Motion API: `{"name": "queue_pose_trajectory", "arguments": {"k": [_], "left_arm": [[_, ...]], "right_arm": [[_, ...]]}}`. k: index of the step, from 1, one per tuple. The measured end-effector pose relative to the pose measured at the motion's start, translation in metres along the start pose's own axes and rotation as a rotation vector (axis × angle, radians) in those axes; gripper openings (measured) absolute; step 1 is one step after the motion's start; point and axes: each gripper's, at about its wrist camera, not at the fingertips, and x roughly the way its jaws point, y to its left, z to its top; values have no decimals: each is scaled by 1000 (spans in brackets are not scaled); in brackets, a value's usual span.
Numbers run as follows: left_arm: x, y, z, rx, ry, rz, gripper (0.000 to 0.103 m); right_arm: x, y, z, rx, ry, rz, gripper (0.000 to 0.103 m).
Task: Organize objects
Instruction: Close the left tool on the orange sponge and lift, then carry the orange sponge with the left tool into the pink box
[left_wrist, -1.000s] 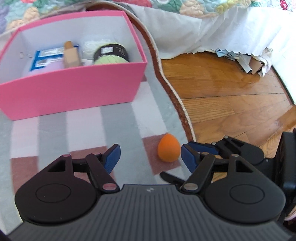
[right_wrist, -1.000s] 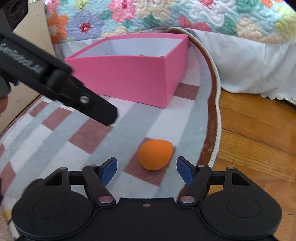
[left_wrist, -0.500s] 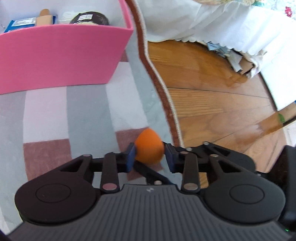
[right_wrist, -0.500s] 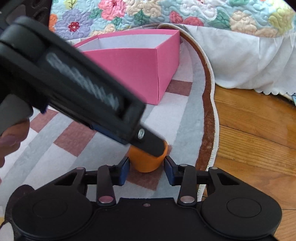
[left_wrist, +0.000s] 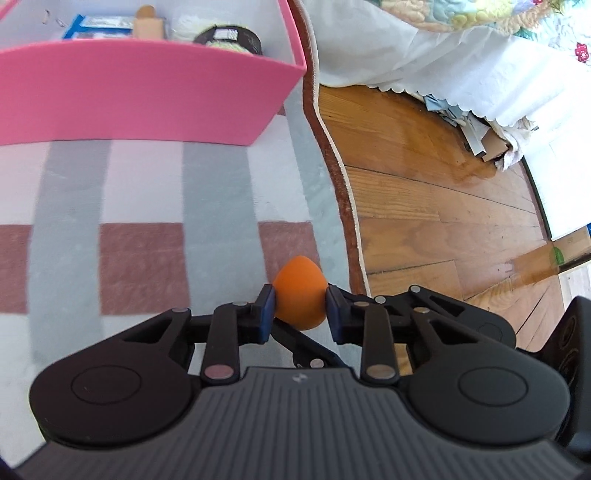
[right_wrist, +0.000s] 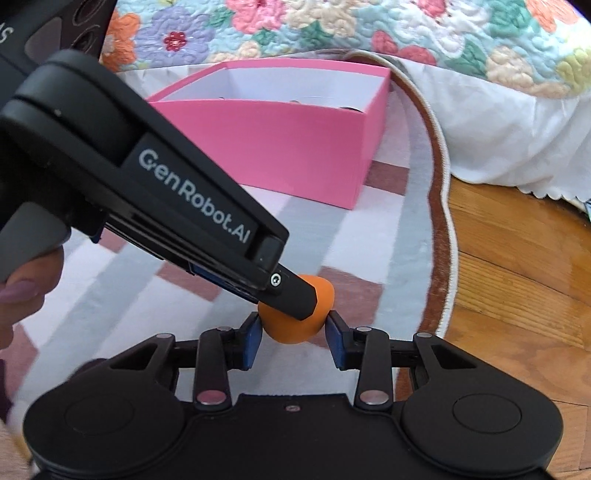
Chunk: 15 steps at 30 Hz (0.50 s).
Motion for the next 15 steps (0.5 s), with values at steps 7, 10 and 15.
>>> {"name": "queue_pose_trajectory", "arguments": {"k": [7, 10, 15], "left_arm": [[-49, -1, -8, -25, 14, 27, 28], [-70, -2, -11, -33, 11, 29, 28], [-106, -6, -13, -23, -20, 20, 28]], "right_arm": [[-28, 21, 21, -1, 31, 65, 43], [-42, 31, 28, -4, 34, 90, 43], [-66, 45, 46, -6, 45, 113, 43]]}}
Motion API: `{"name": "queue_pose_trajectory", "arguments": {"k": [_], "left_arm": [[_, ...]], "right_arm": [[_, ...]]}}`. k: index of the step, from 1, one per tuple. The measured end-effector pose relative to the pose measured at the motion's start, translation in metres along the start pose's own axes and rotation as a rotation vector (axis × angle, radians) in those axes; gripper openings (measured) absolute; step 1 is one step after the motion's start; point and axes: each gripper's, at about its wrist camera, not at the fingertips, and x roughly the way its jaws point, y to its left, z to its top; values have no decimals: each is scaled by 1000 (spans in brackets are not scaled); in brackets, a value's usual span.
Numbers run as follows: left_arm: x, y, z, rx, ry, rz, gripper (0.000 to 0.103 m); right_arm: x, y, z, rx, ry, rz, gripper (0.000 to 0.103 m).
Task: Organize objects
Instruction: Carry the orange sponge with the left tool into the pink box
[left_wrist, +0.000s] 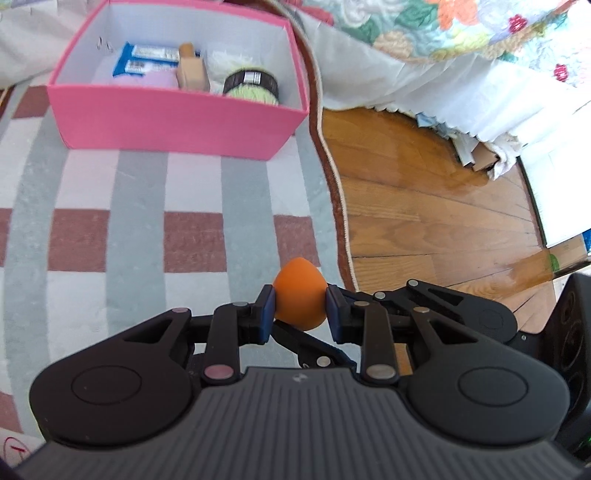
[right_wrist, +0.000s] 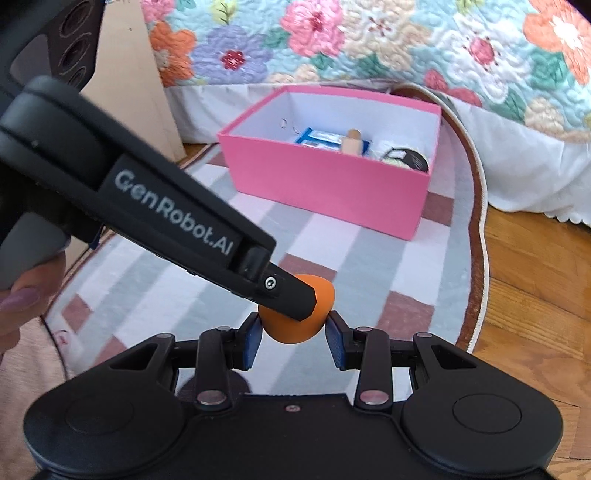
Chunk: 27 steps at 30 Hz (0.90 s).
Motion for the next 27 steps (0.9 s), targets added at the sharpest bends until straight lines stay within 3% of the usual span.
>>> {"name": "queue_pose_trajectory", "arguments": {"k": [8, 15, 27], "left_arm": [[-60, -5, 3, 29, -94, -12, 28], [-100, -1, 15, 40, -180, -6, 28], [-136, 5, 78, 88, -314, 28, 28]], "right_arm": [[-34, 26, 32, -29, -26, 22, 43], [-51, 48, 66, -132, -70, 27, 43], [-52, 65, 148, -239, -117, 6, 43]]}}
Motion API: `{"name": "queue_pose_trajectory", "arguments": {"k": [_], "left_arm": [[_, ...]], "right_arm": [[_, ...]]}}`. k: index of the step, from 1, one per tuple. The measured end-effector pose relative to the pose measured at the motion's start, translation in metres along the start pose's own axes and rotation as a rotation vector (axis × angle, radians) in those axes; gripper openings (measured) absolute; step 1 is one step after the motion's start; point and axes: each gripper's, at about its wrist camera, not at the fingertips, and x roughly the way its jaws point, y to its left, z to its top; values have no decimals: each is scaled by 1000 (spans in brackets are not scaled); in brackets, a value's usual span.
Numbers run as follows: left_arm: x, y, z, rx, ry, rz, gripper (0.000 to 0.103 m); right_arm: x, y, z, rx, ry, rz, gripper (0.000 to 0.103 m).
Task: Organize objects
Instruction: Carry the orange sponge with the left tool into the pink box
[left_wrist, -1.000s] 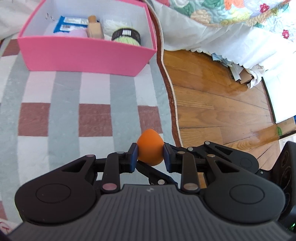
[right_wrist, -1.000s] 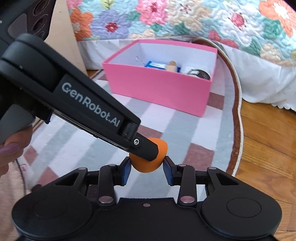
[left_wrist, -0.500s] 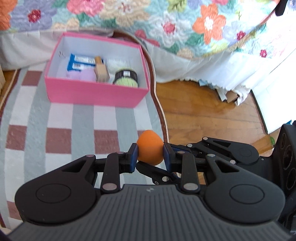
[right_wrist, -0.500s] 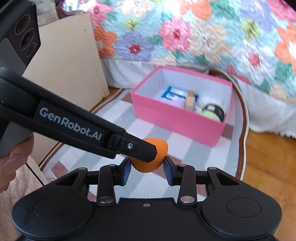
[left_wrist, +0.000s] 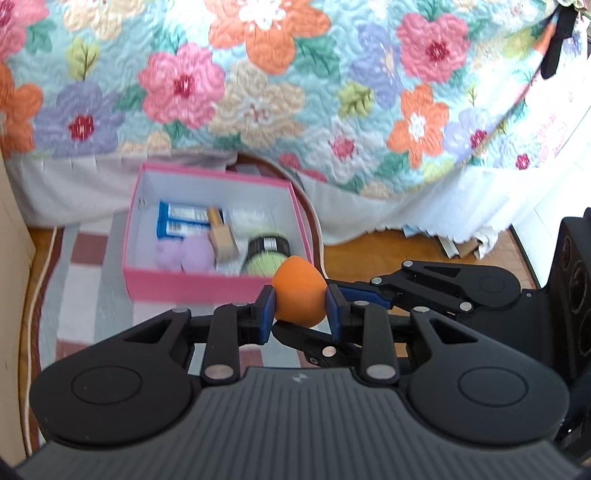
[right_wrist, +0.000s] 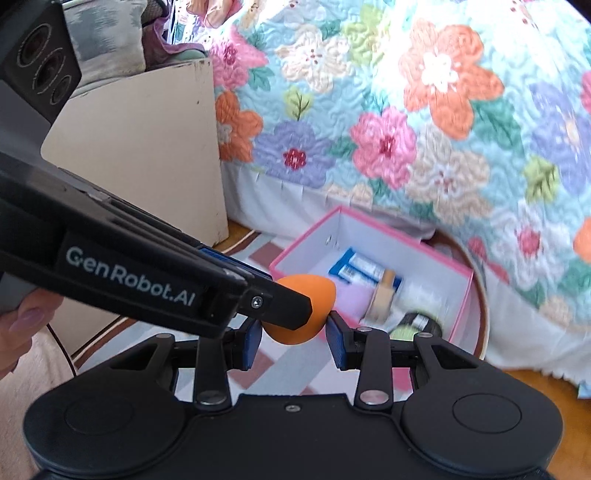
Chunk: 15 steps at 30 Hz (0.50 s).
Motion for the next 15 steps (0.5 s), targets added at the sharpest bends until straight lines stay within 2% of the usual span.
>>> {"name": "queue_pose_trajectory", "arguments": {"k": [7, 15], "left_arm": [[40, 22, 45, -20, -2, 0, 28], [123, 54, 73, -44, 53, 27, 28]], "right_arm": [[37, -34, 34, 2, 16, -17, 43], [112, -93, 45, 109, 123, 33, 43]]}}
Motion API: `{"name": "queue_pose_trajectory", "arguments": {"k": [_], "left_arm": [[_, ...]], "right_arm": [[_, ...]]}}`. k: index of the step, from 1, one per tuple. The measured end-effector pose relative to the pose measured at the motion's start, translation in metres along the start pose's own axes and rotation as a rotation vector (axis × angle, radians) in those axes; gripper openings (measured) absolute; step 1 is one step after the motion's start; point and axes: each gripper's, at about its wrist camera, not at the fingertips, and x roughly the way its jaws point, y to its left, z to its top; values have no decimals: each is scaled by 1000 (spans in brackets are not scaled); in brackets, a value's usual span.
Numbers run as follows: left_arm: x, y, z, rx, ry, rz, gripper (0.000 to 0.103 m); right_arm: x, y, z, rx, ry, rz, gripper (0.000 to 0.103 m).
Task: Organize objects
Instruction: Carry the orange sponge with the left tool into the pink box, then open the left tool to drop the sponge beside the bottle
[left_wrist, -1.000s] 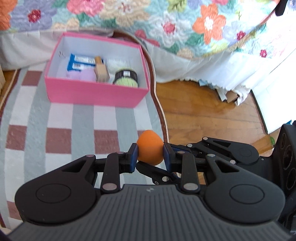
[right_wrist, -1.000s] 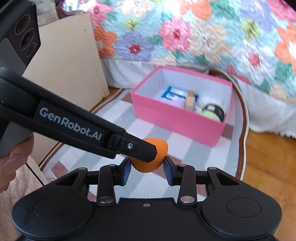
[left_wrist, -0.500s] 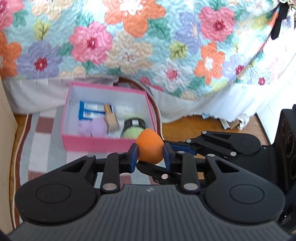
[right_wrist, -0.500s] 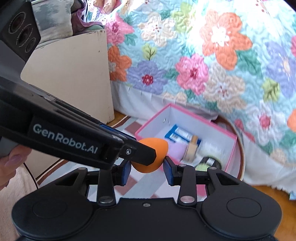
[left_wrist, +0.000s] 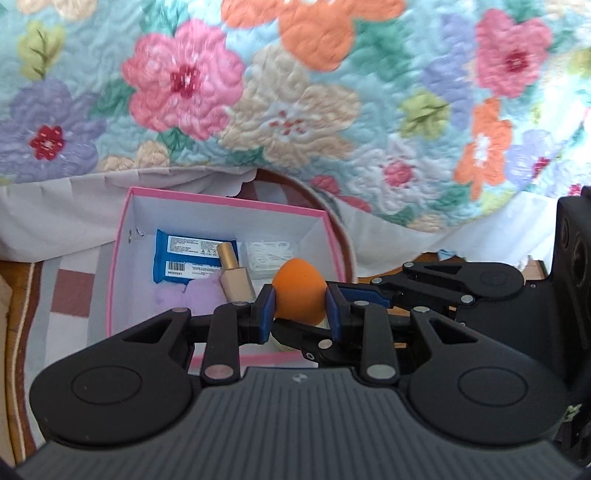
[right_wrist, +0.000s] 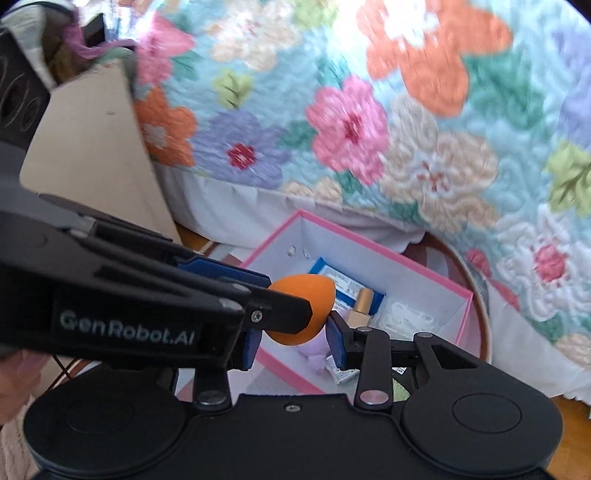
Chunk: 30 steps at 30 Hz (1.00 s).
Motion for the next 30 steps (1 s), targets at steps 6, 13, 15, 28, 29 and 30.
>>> {"name": "queue_pose_trajectory", "arguments": {"k": [6, 13, 15, 28, 29, 30], "left_arm": [[63, 26, 7, -45, 25, -16, 28], [120, 48, 4, -106, 60, -46, 28], [134, 54, 6, -119, 80, -50, 28], [168, 65, 2, -189, 129, -56, 32], [166, 64, 3, -186, 123, -38, 34], [163, 63, 5, -177, 125, -22, 39]], "right_arm": [[55, -28, 0, -18, 59, -28, 43], [104, -61, -9, -19, 123, -27, 43], [115, -67, -12, -22, 130, -34, 43], [145, -78, -23, -73, 192, -71, 48], [142, -77, -24, -75, 178, -77, 50], [140, -77, -24, -73, 161, -81, 52]]}}
